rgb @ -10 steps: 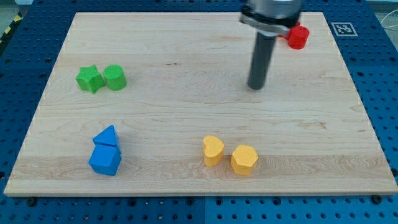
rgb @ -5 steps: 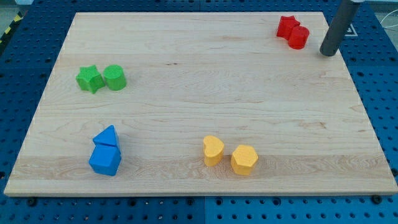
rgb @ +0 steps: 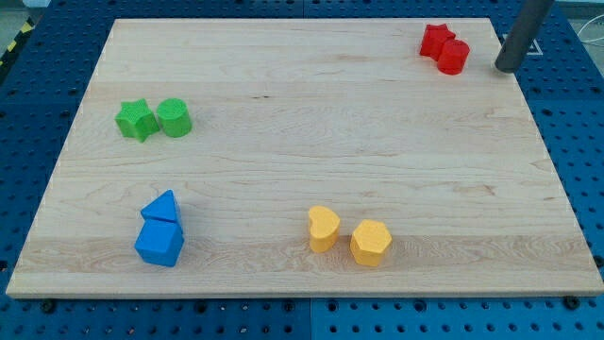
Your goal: Move the red star towards the top left
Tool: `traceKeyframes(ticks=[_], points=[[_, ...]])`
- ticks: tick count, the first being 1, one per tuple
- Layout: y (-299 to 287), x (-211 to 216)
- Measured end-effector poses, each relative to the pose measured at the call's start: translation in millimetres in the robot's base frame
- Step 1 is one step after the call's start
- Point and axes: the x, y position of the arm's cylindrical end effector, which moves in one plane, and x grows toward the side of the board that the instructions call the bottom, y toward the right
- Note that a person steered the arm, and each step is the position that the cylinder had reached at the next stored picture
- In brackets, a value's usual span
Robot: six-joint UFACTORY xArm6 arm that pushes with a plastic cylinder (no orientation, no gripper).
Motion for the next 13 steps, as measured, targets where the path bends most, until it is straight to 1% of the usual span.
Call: traceKeyframes(ticks=[2,3,5,6,8,9,11,12,13], points=[[-45,-27],[-65,-51],[-135,-51],[-149,-45],[-188,-17],[-228,3],[-298,28],[-338,36],[-358,37]])
